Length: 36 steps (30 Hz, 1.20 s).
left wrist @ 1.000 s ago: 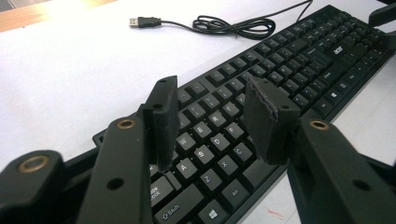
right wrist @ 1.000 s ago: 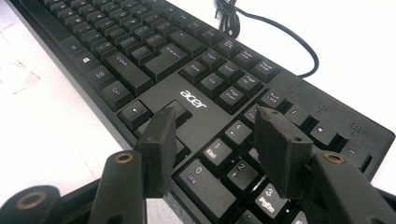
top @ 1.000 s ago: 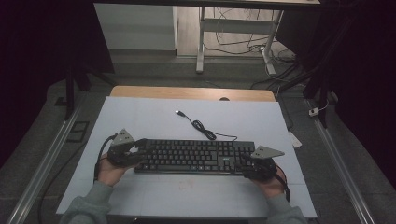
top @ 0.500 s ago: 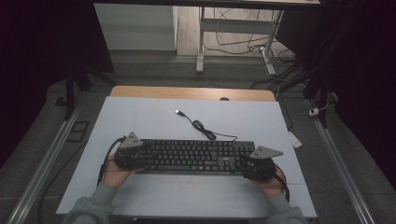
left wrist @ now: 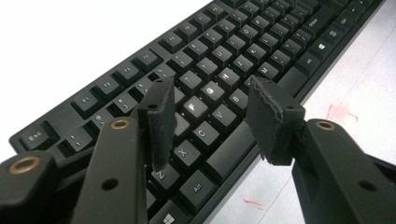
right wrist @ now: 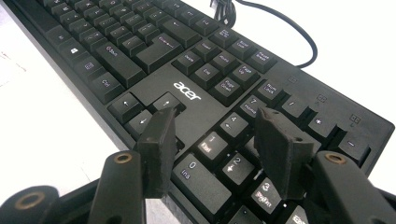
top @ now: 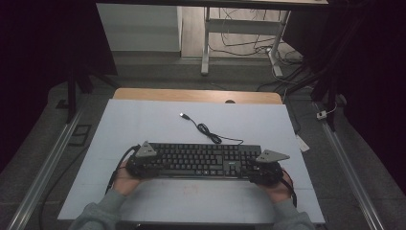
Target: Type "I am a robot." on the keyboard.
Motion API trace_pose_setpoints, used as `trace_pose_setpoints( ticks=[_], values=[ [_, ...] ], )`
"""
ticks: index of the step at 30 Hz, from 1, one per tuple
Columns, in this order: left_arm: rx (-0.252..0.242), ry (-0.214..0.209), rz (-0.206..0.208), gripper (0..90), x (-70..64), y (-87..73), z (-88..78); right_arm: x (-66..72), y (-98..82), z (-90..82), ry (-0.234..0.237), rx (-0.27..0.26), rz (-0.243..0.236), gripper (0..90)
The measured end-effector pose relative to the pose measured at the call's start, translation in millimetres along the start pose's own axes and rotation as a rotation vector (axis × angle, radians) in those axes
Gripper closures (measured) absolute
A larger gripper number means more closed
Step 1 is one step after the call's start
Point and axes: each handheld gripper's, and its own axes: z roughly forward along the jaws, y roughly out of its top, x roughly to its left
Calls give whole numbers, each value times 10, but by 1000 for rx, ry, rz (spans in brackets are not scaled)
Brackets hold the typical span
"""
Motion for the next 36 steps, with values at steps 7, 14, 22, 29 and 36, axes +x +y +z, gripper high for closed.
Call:
trace_pose_setpoints(
  ticks=[7, 14, 22, 29, 36],
  values=[
    [14, 0, 9, 518, -22, -1, 49, 5, 1, 0, 5, -5, 1, 488],
    [21, -1, 14, 518, -39, -3, 92, 3, 1, 0, 6, -9, -3, 488],
    [28, -6, 15, 518, -60, 2, 138, 3, 2, -1, 7, -11, -3, 488],
    [36, -22, 33, 522, -117, 11, 181, 3, 2, -1, 6, -9, -6, 488],
    [43, -35, 57, 614, -175, 20, 222, 4, 2, 0, 6, -9, -7, 488]
  ],
)
